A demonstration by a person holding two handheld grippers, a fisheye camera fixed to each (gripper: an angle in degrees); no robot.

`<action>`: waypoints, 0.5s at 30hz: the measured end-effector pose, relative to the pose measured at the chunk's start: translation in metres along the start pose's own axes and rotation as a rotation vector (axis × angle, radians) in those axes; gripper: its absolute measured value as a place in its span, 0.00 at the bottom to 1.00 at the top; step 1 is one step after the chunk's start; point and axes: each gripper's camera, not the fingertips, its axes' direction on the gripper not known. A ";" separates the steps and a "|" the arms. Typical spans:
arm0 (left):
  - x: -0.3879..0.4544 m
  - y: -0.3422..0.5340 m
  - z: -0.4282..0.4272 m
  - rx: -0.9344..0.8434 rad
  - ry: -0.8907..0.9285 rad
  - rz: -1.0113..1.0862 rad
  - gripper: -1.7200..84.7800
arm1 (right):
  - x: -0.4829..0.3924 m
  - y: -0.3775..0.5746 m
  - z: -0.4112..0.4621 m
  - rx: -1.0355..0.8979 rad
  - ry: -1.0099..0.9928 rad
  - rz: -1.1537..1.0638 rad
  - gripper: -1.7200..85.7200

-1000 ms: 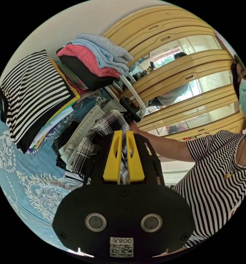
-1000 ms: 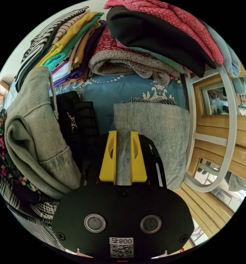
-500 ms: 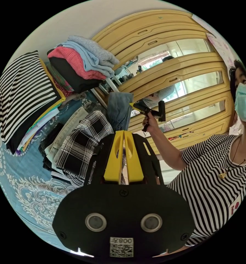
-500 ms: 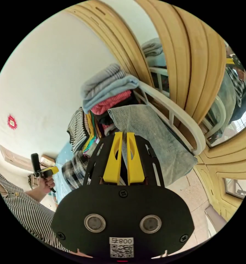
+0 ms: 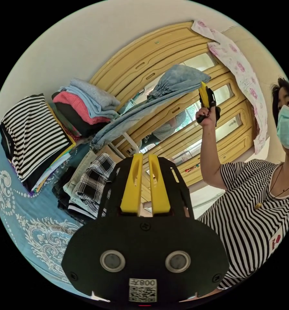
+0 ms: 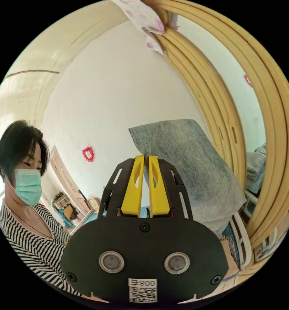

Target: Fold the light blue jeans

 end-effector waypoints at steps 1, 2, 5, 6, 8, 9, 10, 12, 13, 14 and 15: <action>0.015 0.001 -0.020 0.029 -0.026 0.004 0.09 | -0.022 -0.014 0.004 0.014 -0.047 -0.035 0.04; 0.022 0.002 -0.030 0.044 -0.038 0.008 0.10 | -0.046 -0.028 0.008 0.024 -0.089 -0.070 0.04; 0.063 0.006 -0.078 0.121 -0.111 0.032 0.13 | -0.113 -0.056 0.023 0.023 -0.159 -0.173 0.04; 0.081 0.008 -0.094 0.144 -0.127 0.039 0.15 | -0.126 -0.060 0.027 0.022 -0.172 -0.191 0.04; 0.108 0.010 -0.112 0.159 -0.136 0.061 0.16 | -0.172 -0.072 0.045 0.003 -0.240 -0.219 0.04; 0.127 0.011 -0.121 0.159 -0.141 0.077 0.16 | -0.183 -0.073 0.050 -0.004 -0.258 -0.225 0.04; 0.147 0.013 -0.130 0.155 -0.169 0.095 0.16 | -0.203 -0.074 0.059 -0.013 -0.285 -0.228 0.04; 0.175 0.018 -0.145 0.150 -0.263 0.109 0.16 | -0.231 -0.074 0.073 -0.032 -0.331 -0.228 0.04; 0.192 0.023 -0.157 0.147 -0.320 0.103 0.15 | -0.248 -0.072 0.081 -0.045 -0.362 -0.226 0.04; 0.200 0.026 -0.163 0.140 -0.328 0.108 0.13 | -0.263 -0.070 0.089 -0.058 -0.384 -0.220 0.04; 0.216 0.034 -0.178 0.123 -0.336 0.111 0.10 | -0.270 -0.068 0.093 -0.069 -0.392 -0.217 0.04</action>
